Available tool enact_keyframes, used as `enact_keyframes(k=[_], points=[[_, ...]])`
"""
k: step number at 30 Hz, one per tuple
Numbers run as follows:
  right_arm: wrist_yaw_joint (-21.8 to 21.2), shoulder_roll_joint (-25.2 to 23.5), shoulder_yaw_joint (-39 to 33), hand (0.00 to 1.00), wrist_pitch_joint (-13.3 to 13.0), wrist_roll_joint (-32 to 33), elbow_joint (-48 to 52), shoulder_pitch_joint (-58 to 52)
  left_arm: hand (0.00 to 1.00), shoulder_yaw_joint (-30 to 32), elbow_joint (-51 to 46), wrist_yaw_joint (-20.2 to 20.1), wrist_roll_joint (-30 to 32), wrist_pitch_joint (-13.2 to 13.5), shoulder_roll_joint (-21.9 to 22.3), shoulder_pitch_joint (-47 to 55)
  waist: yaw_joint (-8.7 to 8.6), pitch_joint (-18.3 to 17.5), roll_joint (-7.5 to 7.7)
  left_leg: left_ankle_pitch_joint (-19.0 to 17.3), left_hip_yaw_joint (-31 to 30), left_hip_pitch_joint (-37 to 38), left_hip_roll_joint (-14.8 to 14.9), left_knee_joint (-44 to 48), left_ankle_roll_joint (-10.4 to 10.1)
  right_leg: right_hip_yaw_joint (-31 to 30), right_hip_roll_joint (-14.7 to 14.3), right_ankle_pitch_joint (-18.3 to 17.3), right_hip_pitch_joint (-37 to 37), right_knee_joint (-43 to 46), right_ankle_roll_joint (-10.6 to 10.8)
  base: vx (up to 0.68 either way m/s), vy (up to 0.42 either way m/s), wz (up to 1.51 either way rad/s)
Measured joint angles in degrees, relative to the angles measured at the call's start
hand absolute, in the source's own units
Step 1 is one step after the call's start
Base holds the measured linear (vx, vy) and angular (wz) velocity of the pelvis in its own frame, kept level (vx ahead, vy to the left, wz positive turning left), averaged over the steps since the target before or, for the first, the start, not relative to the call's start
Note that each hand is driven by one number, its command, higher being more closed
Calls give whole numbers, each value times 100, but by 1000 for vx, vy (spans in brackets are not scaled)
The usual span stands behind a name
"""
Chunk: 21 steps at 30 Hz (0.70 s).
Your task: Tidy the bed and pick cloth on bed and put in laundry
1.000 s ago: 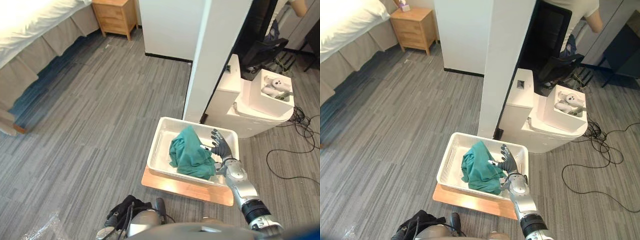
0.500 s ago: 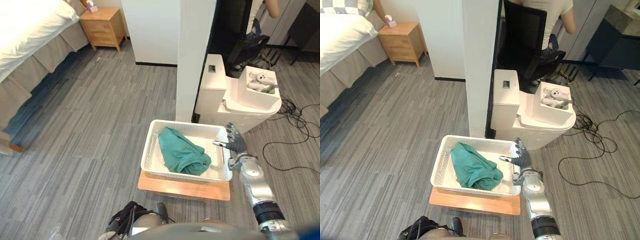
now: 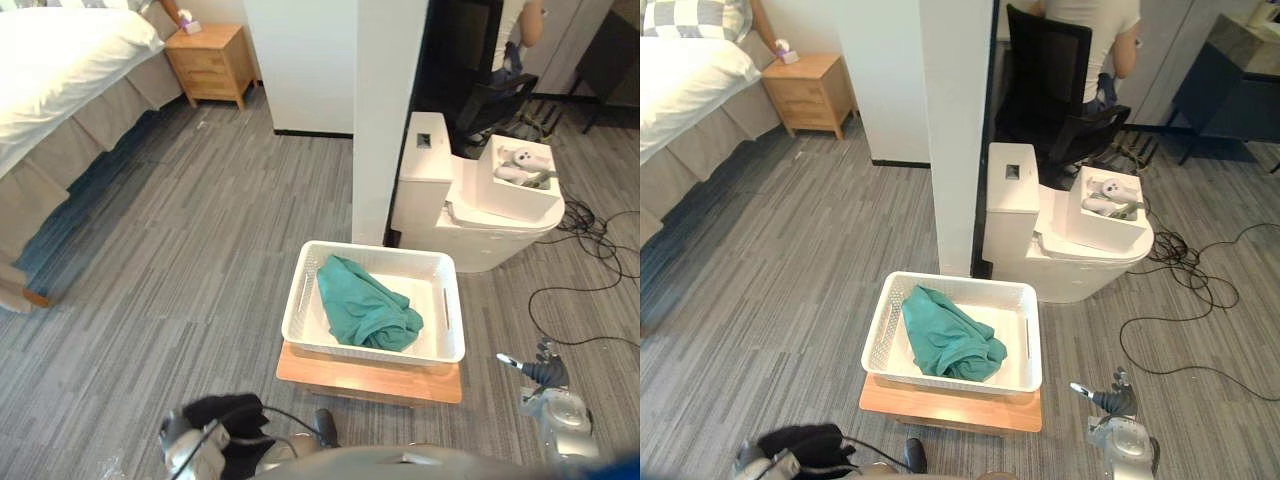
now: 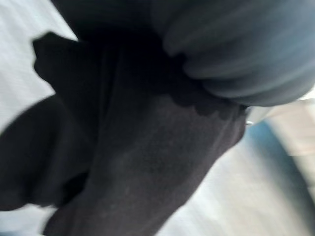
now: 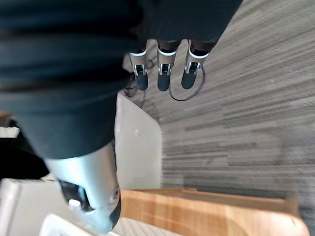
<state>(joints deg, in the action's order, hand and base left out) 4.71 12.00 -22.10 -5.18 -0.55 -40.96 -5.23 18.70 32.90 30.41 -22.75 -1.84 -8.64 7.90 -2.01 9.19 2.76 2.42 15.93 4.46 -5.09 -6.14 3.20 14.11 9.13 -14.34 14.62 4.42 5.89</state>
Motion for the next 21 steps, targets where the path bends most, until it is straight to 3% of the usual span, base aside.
enact_keyframes(k=[4, 5, 8, 10, 11, 14, 17, 19, 21], points=[[-58, -107, 8, 0, -292, 91, -334, -32, 100, -7, -520, -9, 628, 596, -470, -500, -20, -51, -91, -65, -47, 81, 140, 2, -20, -95, -145, 288, -5, 135, -158, 111, 3, 4], [-61, -132, 7, 0, -417, 90, -371, -67, 100, -12, -574, -76, 762, 898, -616, -691, -32, -62, -147, -100, 10, 137, 246, 3, -49, -171, -242, 448, -13, 168, -238, 118, 3, -18], [-60, -255, 6, 0, -690, 76, -396, -175, 100, -80, -797, -299, 928, 1413, -864, -1054, -46, -74, -171, -161, 142, 240, 353, 4, -130, -248, -318, 565, -28, 243, -320, 91, -28, -25], [-53, -269, 6, 0, -737, 26, -420, -242, 100, -135, -1029, -331, 1275, 1569, -910, -1189, -82, -82, -201, -165, 216, 254, 360, 4, -135, -288, -317, 565, -57, 280, -320, 53, -48, -20], [-19, -269, 7, 0, -782, -32, -453, -326, 100, -351, -1244, -327, 1768, 1728, -1027, -1311, -100, -102, -259, -165, 271, 253, 372, 5, -136, -387, -319, 565, -101, 304, -321, 72, -74, -25], [18, -307, 9, 0, -781, -77, -496, -483, 100, -692, -1890, -552, 2166, 1947, -1196, -1541, -169, -165, -380, -163, 381, 255, 417, 5, -137, -534, -354, 565, -174, 365, -321, 40, -70, -22], [33, -326, 31, 0, -780, -79, -511, -618, 100, -935, -2409, -906, 2296, 2232, -1297, -1797, -195, -250, -512, -130, 500, 259, 489, 5, -180, -571, -402, 566, -217, 400, -324, 24, -92, -26], [61, -408, 26, 0, -780, -79, -511, -707, 100, -1039, -2650, -1119, 2359, 2400, -1295, -1831, -224, -271, -523, -57, 554, 266, 540, 5, -239, -607, -432, 567, -234, 425, -347, -5, -125, -17], [66, -511, 27, 0, -780, -78, -510, -846, 100, -1260, -3034, -1285, 2407, 2745, -1241, -1647, -217, -382, -497, 92, 567, 148, 590, 5, -288, -815, -458, 588, -356, 421, -417, -21, -134, -8]])
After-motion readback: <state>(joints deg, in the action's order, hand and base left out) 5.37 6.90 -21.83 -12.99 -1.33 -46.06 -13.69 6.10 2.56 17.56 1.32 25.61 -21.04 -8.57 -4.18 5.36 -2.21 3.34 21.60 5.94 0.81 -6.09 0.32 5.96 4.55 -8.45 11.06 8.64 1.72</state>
